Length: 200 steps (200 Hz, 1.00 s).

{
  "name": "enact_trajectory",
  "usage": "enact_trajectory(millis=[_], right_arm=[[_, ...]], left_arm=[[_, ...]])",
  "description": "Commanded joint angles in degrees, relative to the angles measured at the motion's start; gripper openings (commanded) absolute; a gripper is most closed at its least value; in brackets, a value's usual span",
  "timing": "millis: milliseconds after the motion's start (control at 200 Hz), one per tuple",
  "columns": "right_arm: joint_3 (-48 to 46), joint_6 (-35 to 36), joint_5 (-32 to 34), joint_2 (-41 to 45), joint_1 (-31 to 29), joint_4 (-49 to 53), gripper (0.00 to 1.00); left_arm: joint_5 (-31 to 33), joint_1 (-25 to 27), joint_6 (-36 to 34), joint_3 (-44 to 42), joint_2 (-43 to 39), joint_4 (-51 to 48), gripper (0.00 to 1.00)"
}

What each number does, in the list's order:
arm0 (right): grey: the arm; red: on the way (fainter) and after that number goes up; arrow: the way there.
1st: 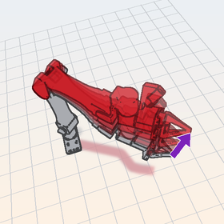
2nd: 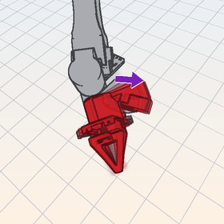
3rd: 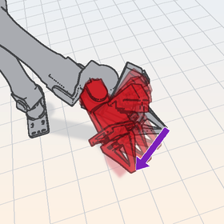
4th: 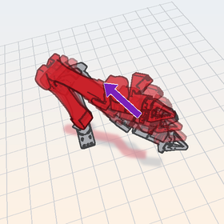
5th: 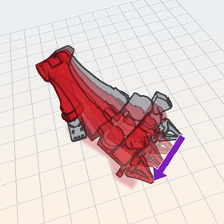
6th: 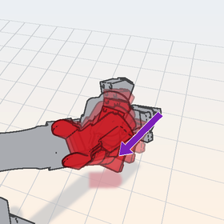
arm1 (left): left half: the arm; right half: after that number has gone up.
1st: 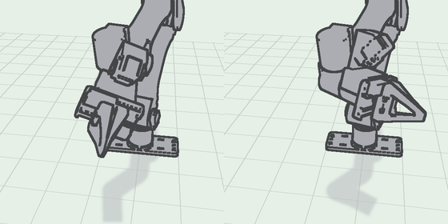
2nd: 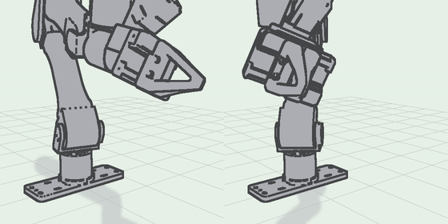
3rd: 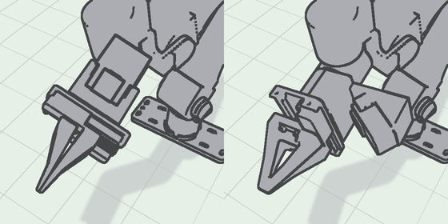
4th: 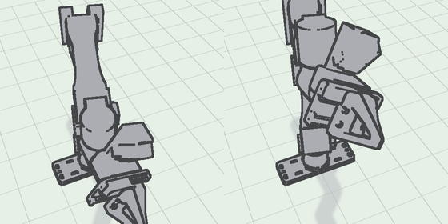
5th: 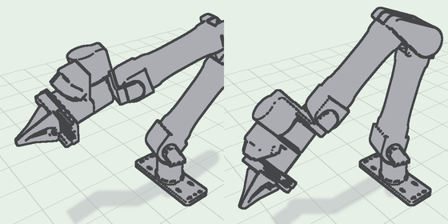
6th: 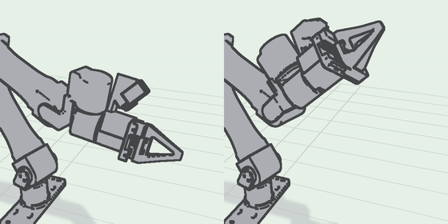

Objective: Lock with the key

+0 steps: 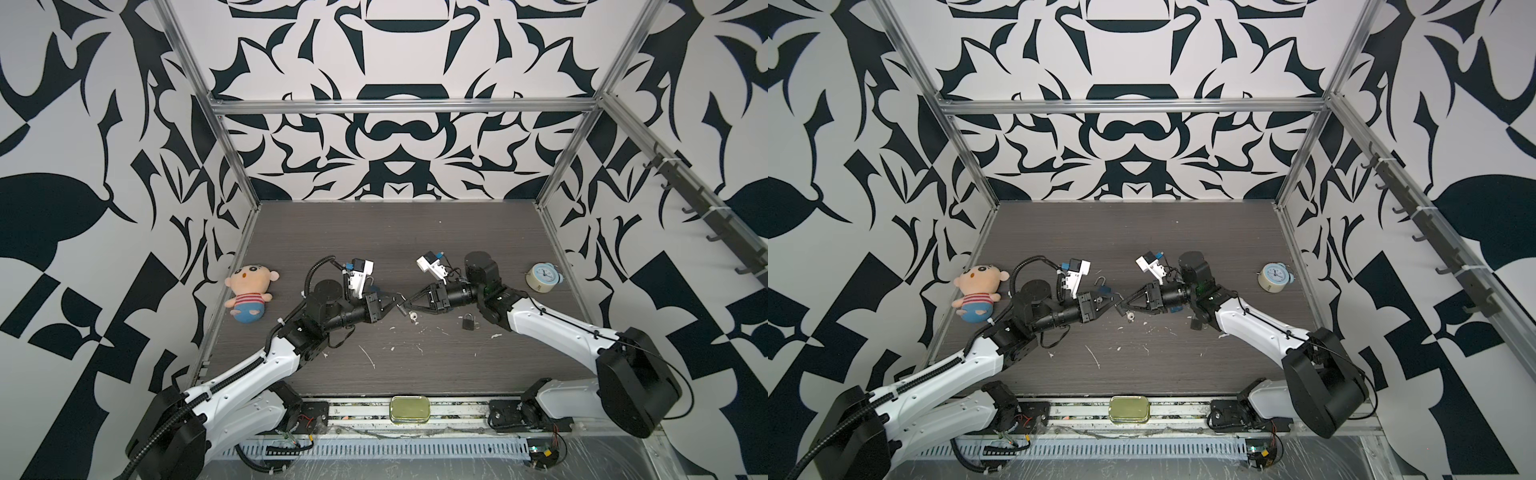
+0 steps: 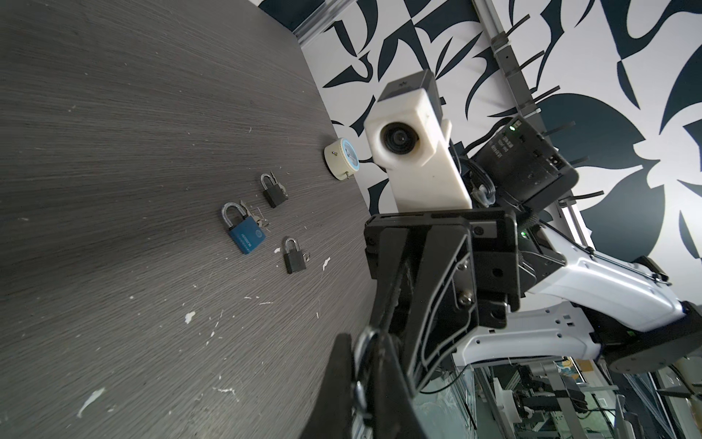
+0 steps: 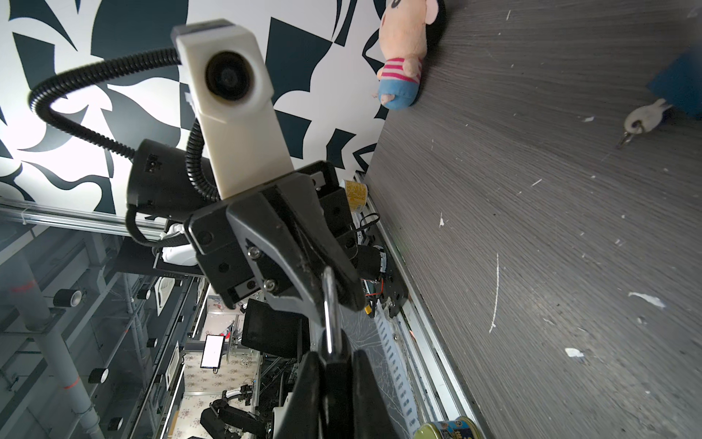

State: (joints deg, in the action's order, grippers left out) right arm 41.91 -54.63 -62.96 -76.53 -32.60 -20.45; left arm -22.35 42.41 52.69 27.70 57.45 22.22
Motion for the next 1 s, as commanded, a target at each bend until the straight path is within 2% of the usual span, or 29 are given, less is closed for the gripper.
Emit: enact_trajectory(millis=[0, 335, 610, 880, 995], right_arm=[[6.5, -1.8, 12.9, 1.7, -0.1, -15.6, 0.0], [6.3, -3.1, 14.6, 0.1, 2.0, -19.8, 0.0], [5.9, -3.7, 15.6, -0.6, 4.0, -19.6, 0.0], [7.0, -3.8, 16.1, -2.5, 4.2, -19.5, 0.0], [7.3, -3.8, 14.4, -3.3, 4.2, -19.5, 0.0]], left_arm=[[-11.0, 8.4, -1.9, -3.6, 2.4, -7.4, 0.0], [-9.2, 13.5, -0.3, -5.7, 1.0, -6.7, 0.0], [-7.2, 13.7, 1.1, -9.2, -2.9, -6.2, 0.0], [-7.6, 13.8, 1.5, -8.9, -1.7, -6.7, 0.0], [-3.2, 13.8, 2.0, -7.9, -2.6, -8.7, 0.0]])
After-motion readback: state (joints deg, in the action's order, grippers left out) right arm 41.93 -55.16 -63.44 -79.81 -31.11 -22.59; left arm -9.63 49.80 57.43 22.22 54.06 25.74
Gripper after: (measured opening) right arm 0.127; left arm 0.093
